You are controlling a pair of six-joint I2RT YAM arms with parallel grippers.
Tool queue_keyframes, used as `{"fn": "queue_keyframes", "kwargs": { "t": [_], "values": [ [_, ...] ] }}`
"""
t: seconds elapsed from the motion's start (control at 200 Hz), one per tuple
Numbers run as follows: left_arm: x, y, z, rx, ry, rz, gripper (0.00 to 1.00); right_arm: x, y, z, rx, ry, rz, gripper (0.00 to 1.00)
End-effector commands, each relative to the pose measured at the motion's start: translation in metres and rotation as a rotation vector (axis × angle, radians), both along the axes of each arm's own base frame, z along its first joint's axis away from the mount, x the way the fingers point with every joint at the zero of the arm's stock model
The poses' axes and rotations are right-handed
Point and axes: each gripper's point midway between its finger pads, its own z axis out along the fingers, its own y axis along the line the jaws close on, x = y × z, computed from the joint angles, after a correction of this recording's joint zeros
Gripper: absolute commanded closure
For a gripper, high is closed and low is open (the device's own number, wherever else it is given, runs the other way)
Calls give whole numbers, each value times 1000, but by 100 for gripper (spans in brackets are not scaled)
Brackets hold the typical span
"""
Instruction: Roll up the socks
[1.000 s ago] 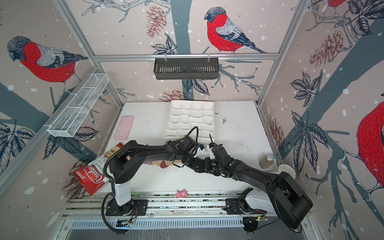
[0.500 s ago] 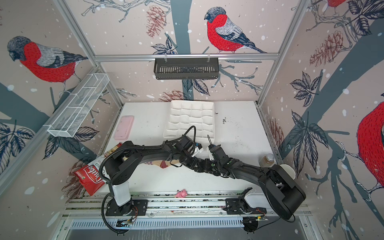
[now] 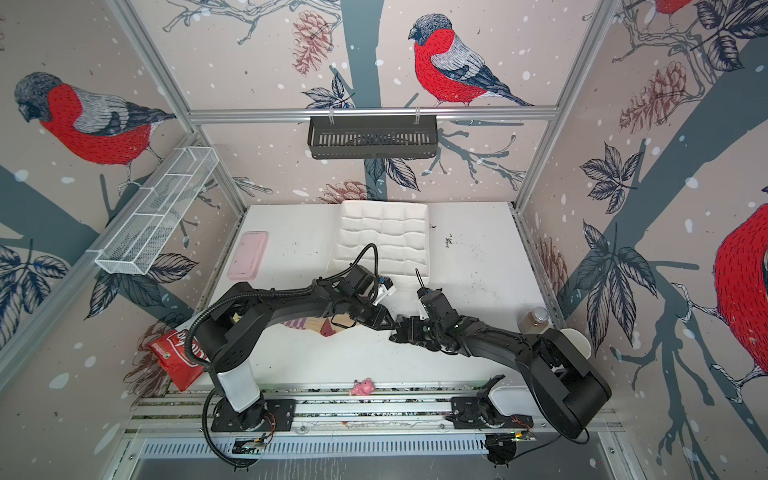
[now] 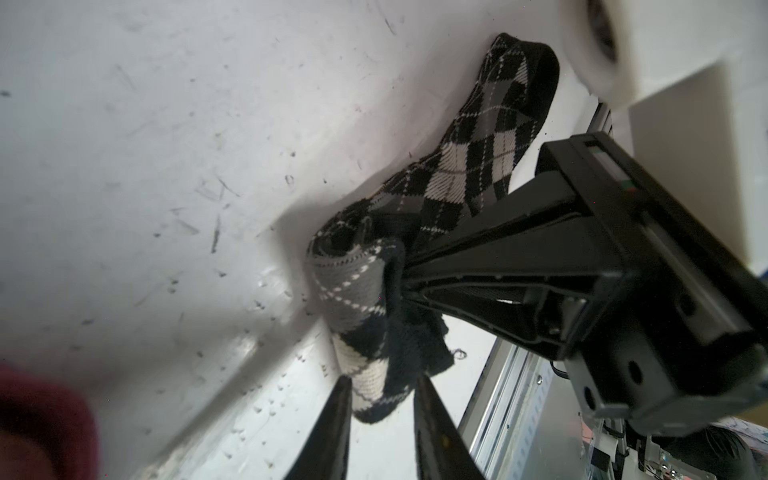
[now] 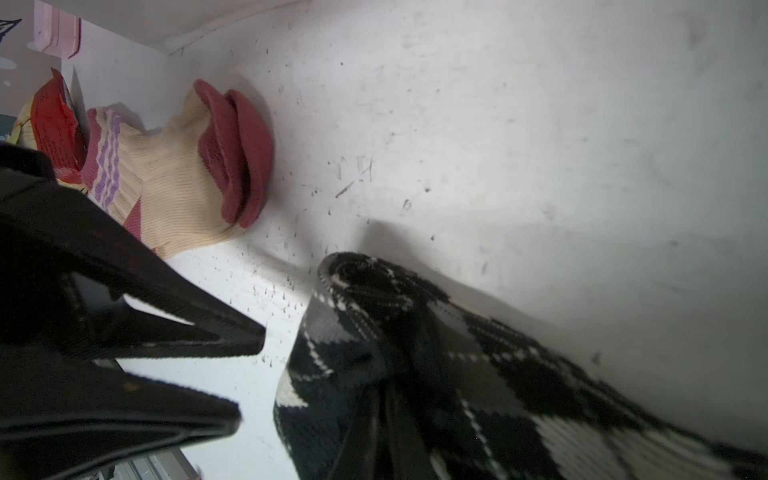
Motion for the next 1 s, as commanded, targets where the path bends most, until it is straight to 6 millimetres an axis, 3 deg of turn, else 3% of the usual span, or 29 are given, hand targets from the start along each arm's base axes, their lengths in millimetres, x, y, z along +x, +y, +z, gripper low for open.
{"fn": "queue_keyframes", "kwargs": {
  "t": [0.0, 0.6, 0.856, 0.996],
  "values": [
    [4, -2, -4, -4, -16, -3, 71, -1, -6, -3, -31, 4, -6, 90],
    [5, -12, -14, -26, 2, -31, 69, -2, -2, -3, -13, 12, 3, 90],
    [-5, -18, -23, -14, 21, -58, 69, -2, 2, -2, 8, 15, 10, 90],
    [-7, -17, -25, -6, 25, -60, 75, -1, 3, 1, 22, 9, 10, 90]
  ]
}}
